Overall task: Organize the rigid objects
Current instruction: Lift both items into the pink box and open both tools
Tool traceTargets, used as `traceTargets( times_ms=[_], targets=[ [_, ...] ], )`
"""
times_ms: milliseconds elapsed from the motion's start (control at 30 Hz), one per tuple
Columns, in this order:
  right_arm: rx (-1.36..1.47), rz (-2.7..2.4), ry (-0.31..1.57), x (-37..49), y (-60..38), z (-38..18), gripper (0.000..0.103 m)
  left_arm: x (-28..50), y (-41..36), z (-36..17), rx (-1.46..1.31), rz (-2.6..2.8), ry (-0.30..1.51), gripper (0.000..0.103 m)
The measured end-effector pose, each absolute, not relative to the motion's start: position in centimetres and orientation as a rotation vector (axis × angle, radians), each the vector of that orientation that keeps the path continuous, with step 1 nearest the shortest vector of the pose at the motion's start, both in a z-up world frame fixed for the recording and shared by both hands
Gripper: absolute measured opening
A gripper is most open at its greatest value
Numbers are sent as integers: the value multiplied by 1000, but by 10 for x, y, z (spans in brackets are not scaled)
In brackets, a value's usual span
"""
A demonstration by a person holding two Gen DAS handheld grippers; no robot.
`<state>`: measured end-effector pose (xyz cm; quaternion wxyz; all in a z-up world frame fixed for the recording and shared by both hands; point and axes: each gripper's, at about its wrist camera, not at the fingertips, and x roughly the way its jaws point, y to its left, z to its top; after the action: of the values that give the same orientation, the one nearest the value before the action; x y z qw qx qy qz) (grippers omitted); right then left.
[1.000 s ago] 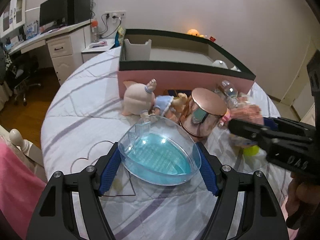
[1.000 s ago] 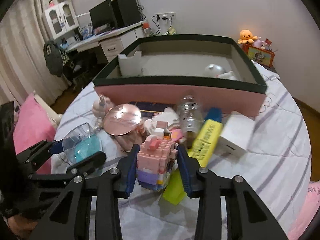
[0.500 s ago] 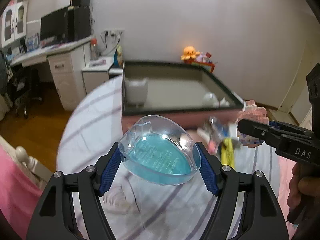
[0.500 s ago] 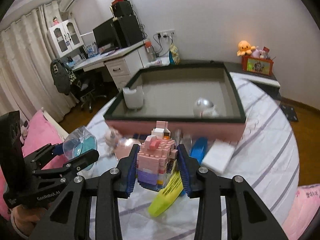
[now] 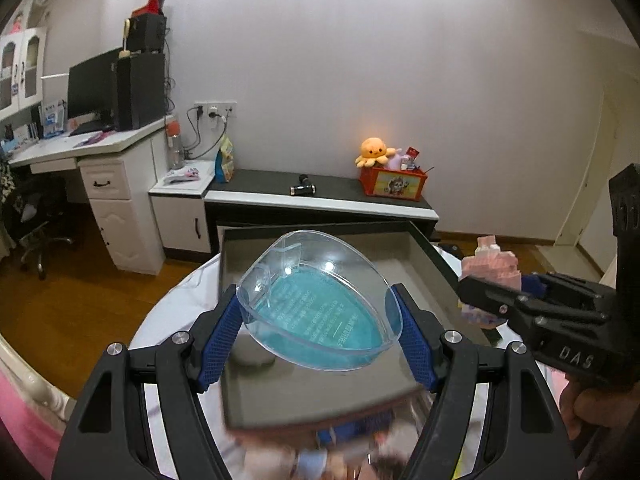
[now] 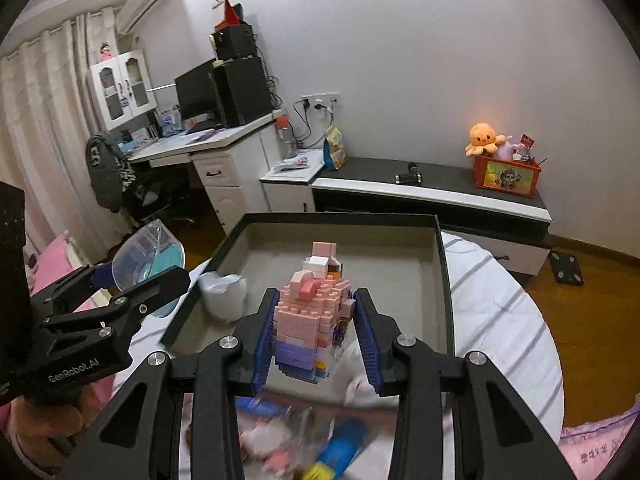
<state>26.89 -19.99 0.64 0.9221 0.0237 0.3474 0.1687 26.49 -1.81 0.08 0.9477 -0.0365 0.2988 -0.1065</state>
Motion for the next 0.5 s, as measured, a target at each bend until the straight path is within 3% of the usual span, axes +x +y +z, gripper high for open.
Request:
traceTargets(
  times_ms=[433, 500],
  targets=[
    [47, 304, 837, 332, -206, -41, 38, 341, -37, -44, -66, -227, 734, 74],
    [51, 295, 850, 336, -206, -45, 39, 345, -38, -49, -60, -217, 756, 80]
  ],
)
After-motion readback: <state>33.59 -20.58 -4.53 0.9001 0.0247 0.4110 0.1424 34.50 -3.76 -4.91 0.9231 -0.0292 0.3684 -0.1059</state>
